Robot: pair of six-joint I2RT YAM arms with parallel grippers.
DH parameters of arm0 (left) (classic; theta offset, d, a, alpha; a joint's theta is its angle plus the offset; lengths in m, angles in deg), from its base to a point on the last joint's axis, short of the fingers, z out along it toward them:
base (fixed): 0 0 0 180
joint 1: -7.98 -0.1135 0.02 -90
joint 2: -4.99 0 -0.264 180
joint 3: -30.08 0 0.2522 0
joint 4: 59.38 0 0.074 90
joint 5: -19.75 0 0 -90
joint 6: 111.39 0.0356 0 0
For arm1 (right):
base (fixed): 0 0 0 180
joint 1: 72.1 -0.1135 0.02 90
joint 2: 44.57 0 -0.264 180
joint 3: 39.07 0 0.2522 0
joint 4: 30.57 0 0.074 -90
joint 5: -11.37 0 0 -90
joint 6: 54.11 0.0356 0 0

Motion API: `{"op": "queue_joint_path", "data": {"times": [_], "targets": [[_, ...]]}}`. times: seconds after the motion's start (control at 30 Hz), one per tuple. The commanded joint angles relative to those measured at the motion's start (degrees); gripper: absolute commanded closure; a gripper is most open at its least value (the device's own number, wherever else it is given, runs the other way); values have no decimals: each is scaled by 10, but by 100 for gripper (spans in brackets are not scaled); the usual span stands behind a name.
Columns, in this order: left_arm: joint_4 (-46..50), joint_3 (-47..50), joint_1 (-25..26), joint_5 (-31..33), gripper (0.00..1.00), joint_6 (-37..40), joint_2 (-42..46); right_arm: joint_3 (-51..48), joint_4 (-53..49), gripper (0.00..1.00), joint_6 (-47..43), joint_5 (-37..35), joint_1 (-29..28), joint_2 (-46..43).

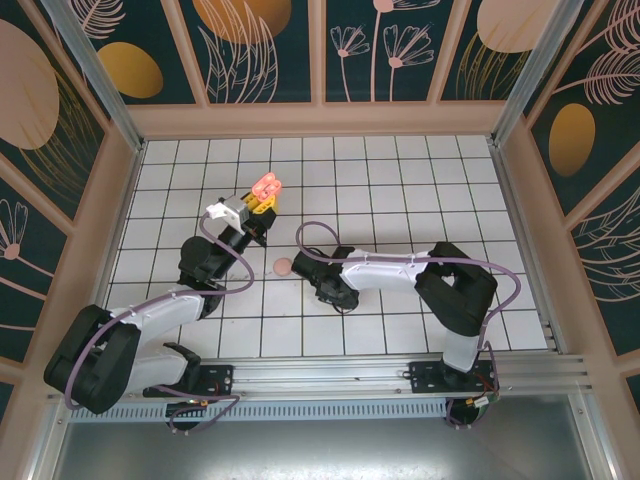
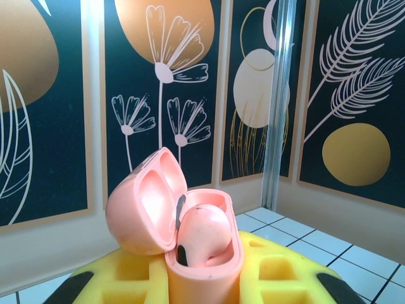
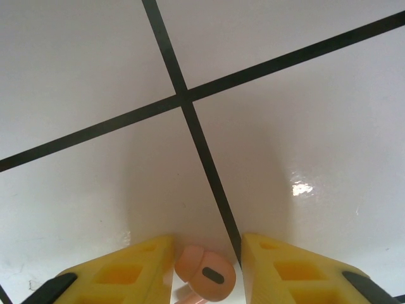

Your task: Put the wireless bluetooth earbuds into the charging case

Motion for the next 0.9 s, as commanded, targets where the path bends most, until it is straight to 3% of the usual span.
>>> {"op": "queue_joint_path", "data": {"times": [0.0,0.27,0.53,0.73,0.87], "targets": [[-38,4,-5,-8,100,-11,-2,5,1,69,-5,2,-3,17],[-32,4,-5,-10,100,-14,2,-10,16,75,-9,-16,-1,-2],[-5,-4,-5,-18,100,-12,20,-24,22,76,-44,-114,16,-99],[34,-12,-5,-54,100,4,38,-3,55,76,-158,-186,58,-203],[73,-24,-5,-99,100,16,43,39,120,76,-289,-204,95,-255]]}}
